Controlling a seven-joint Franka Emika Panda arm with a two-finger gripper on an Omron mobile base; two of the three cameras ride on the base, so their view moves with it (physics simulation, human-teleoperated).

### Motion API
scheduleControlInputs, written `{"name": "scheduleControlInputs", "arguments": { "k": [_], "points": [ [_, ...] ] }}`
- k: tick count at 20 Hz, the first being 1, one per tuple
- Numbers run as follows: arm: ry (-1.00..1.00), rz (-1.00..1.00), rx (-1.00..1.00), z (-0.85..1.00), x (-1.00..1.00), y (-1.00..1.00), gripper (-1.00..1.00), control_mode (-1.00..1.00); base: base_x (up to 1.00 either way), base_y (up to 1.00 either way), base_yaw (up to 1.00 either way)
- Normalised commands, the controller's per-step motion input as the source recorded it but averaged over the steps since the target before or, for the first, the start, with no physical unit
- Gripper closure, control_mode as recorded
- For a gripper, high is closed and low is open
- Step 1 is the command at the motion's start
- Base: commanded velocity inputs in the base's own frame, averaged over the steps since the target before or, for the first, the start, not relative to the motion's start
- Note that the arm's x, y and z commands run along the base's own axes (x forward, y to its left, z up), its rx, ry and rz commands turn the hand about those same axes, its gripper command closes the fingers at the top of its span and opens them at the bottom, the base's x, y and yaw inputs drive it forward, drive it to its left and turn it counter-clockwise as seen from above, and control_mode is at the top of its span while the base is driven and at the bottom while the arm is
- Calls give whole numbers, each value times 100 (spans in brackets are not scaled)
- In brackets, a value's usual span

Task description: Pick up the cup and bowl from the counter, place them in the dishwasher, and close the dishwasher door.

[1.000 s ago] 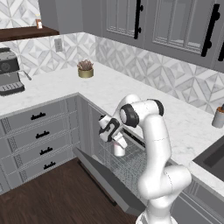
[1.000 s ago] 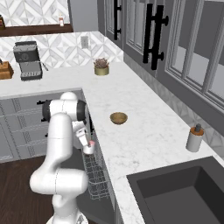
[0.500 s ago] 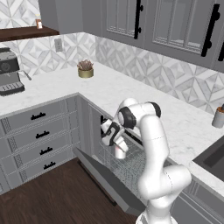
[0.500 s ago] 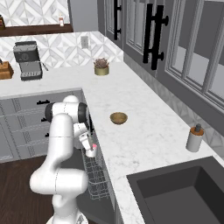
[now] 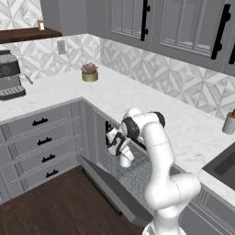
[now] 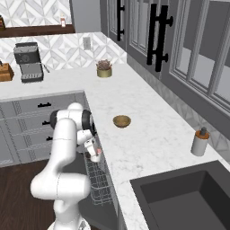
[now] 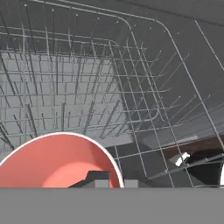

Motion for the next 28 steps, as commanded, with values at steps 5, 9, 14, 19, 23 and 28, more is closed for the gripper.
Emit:
{"name": "scheduleControlInputs", "arguments": {
  "k": [5, 9, 14, 19, 23, 28],
  "points": [
    [-2, 0, 0, -40, 42, 0, 100, -100, 0, 0, 0],
    [-3, 0, 0, -54, 32, 0, 100, -100, 0, 0, 0],
    [-5, 0, -1, -69, 21, 0, 100, -100, 0, 0, 0],
    [-6, 0, 0, -7, -31, 0, -100, -100, 0, 0, 0],
    [-16, 0, 0, 47, -98, 0, -100, -100, 0, 0, 0],
    [-23, 0, 0, 98, -100, 0, -100, -100, 0, 0, 0]
  ]
}}
